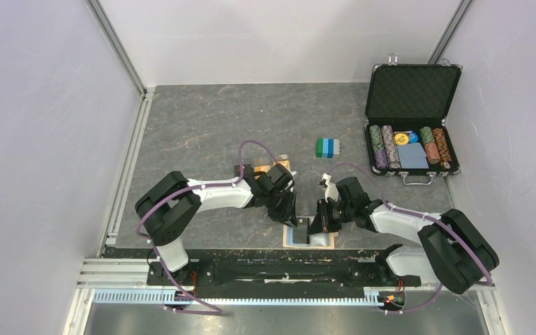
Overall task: Put the credit cards into the card holder
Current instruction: Turn over the card slot in the card holder.
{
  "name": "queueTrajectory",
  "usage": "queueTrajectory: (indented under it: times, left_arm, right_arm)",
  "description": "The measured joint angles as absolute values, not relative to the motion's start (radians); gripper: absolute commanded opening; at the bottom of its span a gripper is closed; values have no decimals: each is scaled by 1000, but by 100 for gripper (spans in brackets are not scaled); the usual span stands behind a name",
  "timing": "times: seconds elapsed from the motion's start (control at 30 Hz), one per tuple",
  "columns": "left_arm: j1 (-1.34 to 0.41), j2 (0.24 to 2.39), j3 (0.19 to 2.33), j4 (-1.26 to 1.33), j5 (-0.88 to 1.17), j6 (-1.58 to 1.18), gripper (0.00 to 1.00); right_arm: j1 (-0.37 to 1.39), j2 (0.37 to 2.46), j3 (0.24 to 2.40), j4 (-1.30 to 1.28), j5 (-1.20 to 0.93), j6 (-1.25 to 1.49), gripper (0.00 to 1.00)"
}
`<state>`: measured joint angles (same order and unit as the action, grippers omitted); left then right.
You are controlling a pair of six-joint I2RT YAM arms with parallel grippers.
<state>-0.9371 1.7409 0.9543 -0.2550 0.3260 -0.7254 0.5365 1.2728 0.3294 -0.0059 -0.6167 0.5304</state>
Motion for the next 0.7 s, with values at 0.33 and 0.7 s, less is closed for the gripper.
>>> queueTrajectory:
  times: [0.33, 0.7]
  left_arm:
    - [-930, 1731, 917, -187, 351, -740, 29]
    - [-926, 1683, 876, -123, 381, -748, 29]
  right_arm:
    - [533, 1283, 329, 0, -617, 531, 4]
    - [532, 1287, 325, 12, -624, 532, 6]
